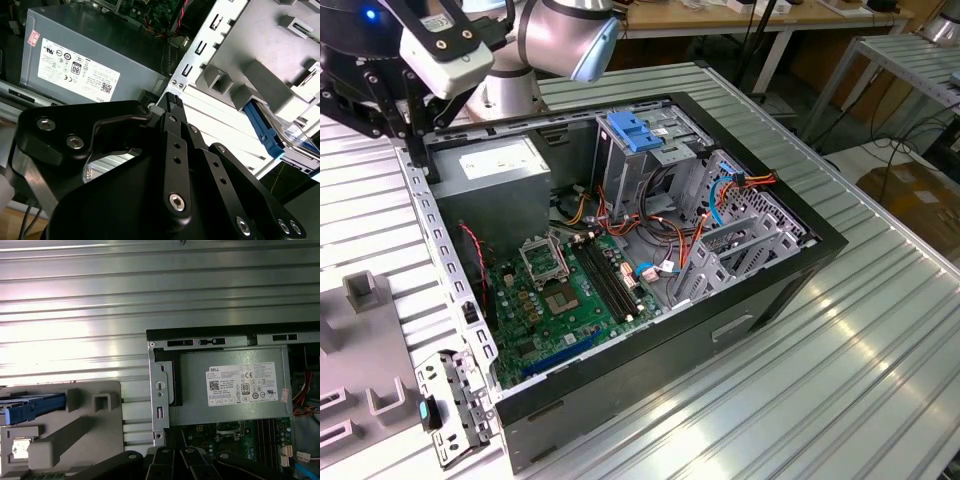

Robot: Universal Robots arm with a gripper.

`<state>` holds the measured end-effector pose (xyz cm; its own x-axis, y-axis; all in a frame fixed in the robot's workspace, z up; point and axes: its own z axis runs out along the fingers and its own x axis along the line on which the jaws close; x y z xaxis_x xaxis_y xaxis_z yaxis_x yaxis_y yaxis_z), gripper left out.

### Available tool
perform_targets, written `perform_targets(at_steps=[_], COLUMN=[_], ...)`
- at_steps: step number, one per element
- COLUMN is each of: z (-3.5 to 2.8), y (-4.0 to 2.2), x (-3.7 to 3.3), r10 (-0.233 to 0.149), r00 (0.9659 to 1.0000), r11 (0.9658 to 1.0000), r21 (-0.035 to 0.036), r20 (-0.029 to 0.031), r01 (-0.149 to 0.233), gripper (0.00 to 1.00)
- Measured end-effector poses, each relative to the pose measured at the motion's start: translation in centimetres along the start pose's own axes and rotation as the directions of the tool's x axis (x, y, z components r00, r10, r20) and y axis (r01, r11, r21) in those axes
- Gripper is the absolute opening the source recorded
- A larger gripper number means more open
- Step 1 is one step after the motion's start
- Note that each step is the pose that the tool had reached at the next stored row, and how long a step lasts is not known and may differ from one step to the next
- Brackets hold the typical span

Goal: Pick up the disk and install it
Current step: 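Reach for the disk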

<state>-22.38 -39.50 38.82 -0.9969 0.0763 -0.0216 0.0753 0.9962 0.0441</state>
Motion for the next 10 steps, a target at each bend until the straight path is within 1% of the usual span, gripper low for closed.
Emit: perform_targets(at_steps=[8, 10], z=[-0.01, -0.02], y=[0.01, 0.07], x=[0.83, 1.24], r10=[0.0, 0.0], r00=[1.0, 1.0], r11=[1.0, 1.0], r21=[0.0, 0.0], r20=[0.0, -0.0001], r01=[0.0, 0.0], gripper=[0.11, 0.11])
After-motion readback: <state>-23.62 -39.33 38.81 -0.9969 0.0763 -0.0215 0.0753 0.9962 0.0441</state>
